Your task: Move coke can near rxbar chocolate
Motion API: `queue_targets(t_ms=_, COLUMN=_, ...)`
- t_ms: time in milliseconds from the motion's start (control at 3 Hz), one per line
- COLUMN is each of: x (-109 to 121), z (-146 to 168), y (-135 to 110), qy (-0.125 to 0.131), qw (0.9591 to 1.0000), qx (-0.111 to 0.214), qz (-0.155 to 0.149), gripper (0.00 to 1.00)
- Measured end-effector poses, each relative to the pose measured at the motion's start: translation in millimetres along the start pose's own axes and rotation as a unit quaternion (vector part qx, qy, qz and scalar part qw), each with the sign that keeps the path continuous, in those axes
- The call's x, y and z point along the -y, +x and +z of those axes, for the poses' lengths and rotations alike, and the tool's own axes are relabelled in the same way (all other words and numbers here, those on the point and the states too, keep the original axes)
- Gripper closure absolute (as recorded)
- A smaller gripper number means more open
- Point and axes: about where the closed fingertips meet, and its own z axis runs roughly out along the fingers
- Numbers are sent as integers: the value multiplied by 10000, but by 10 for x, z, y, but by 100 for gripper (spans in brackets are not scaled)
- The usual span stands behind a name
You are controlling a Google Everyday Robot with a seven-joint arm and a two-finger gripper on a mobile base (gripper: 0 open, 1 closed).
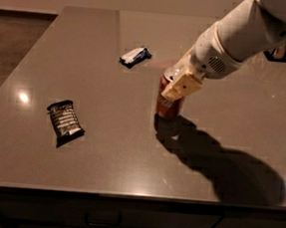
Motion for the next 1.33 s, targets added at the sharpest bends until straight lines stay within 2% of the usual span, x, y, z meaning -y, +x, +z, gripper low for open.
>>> queue_targets(t_ms=333, x=-101, z=-65, y=-359, qy=-155, qw=9990, qx=247, qz=-337, gripper=100)
queue_targets(t_ms=667, x=-261, z=-3, y=-763, qy=-366, qw=9959, qx=426, qz=-713, gripper=100)
queue_targets(t_ms=1000, x=-409, z=208, y=-980, qy=-587, qw=9932, qx=471, qz=-888, gripper=100)
queue_targets(t_ms=1333, x=-573, z=416, y=-1095, qy=-757, qw=9906, qx=483, qz=-1035, gripper=100)
